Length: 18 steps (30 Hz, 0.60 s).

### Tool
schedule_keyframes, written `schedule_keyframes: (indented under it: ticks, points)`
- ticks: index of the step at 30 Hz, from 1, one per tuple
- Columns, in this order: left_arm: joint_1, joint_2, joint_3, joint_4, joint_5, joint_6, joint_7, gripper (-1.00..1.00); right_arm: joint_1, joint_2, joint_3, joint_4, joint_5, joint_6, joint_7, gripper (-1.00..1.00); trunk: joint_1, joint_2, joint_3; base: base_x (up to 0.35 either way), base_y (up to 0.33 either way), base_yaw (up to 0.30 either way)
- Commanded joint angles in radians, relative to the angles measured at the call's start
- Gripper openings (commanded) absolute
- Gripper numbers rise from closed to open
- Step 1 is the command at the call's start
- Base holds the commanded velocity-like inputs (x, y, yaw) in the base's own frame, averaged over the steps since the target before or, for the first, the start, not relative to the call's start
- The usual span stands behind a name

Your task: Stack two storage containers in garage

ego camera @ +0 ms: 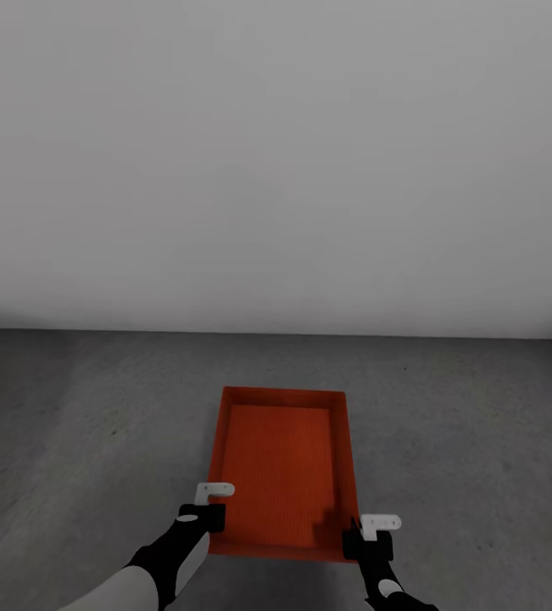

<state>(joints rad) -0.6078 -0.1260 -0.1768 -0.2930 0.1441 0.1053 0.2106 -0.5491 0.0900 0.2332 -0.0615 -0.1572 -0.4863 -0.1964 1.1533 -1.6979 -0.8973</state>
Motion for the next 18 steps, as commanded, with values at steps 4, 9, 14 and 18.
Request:
schedule_keyframes:
  ticks: [4, 9, 14, 18]
  points:
    - [0.000, -0.005, 0.003, 0.002, 0.020, 0.013, 0.010, -1.00, -0.002, 0.001, 0.020, -0.033, -0.006, -0.002, 0.005, -1.00, 0.008, 0.000, -0.001, 0.000, 0.000, 0.000]
    - [0.000, -0.005, 0.004, 0.002, 0.020, 0.013, 0.010, -1.00, -0.002, 0.001, 0.020, -0.033, -0.006, -0.003, 0.005, -1.00, 0.008, 0.000, -0.001, 0.000, 0.000, 0.000]
    - [0.000, -0.005, 0.003, 0.002, 0.020, 0.013, 0.010, -1.00, -0.002, 0.001, 0.020, -0.033, -0.005, -0.003, 0.005, -1.00, 0.008, 0.000, -0.001, 0.000, 0.000, 0.000]
    - [0.000, -0.005, 0.004, 0.002, 0.020, 0.013, 0.010, -1.00, -0.002, 0.000, 0.020, -0.033, -0.006, -0.002, 0.006, -1.00, 0.008, 0.000, -0.001, 0.000, 0.000, 0.000]
